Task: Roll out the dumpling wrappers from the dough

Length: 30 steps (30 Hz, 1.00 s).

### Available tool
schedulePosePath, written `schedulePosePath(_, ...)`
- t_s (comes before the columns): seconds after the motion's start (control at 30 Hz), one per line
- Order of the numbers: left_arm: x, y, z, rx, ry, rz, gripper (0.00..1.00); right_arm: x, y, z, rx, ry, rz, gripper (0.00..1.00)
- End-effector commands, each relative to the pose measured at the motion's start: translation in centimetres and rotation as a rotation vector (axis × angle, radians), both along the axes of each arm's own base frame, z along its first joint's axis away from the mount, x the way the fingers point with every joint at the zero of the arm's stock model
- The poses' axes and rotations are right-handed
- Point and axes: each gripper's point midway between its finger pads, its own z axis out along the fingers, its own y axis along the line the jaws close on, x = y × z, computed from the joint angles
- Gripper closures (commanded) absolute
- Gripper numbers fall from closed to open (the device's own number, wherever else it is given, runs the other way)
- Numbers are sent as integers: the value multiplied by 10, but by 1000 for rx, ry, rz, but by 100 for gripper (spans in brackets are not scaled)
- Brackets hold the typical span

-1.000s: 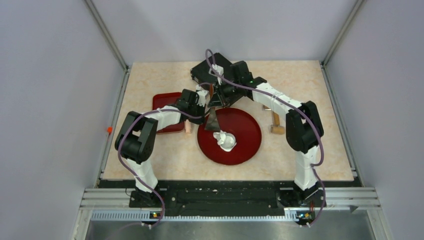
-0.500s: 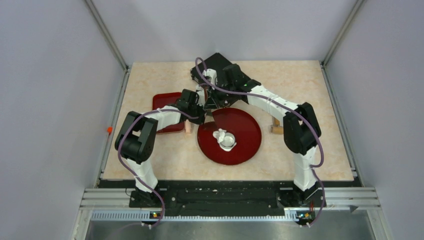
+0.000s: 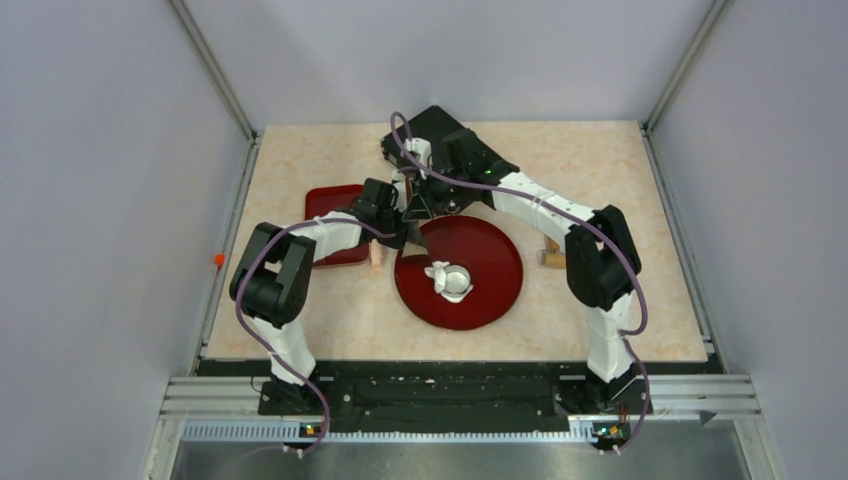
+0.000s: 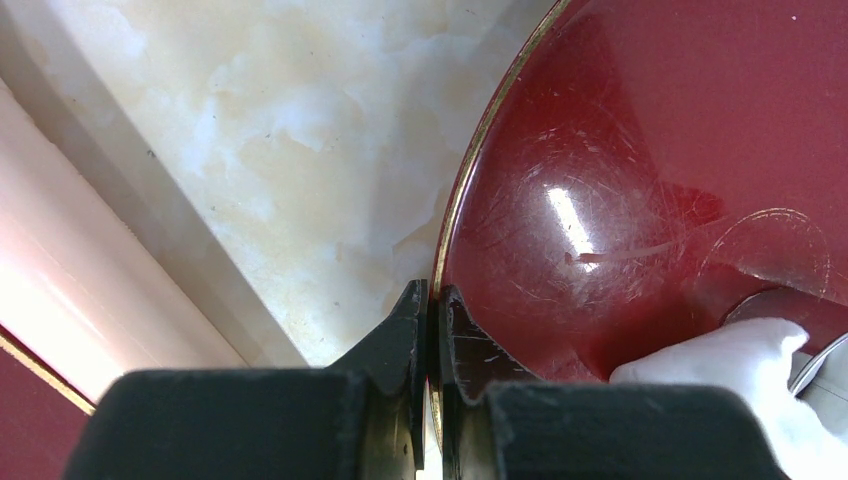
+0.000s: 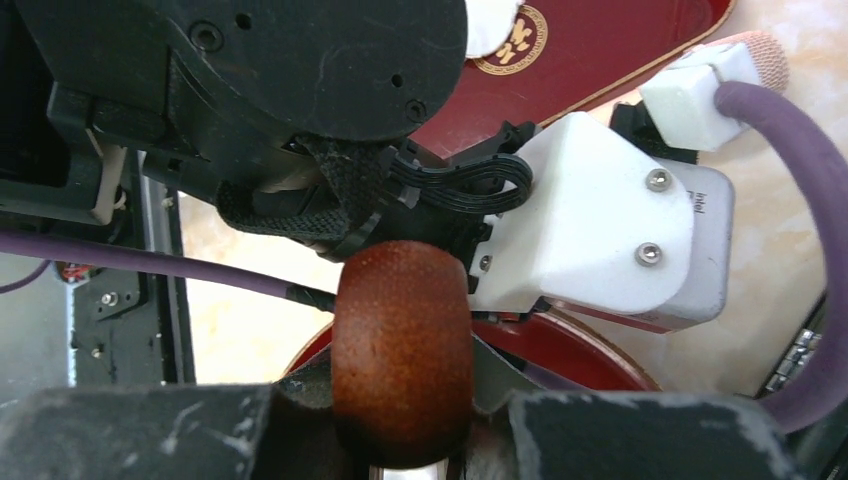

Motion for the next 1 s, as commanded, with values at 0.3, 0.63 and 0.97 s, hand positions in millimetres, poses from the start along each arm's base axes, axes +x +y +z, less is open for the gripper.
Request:
schedulePosePath(0.3,12,7,13,14,-73,33,100,-25,17,6,55,49,60,100)
schedulePosePath(0.63,12,6,14,12,-76,31,100,-43,14,35,75,6,100,100)
schedulePosePath(0.97,12,7,14,13,-76,31,100,13,-21,111,38,-335,-147,100)
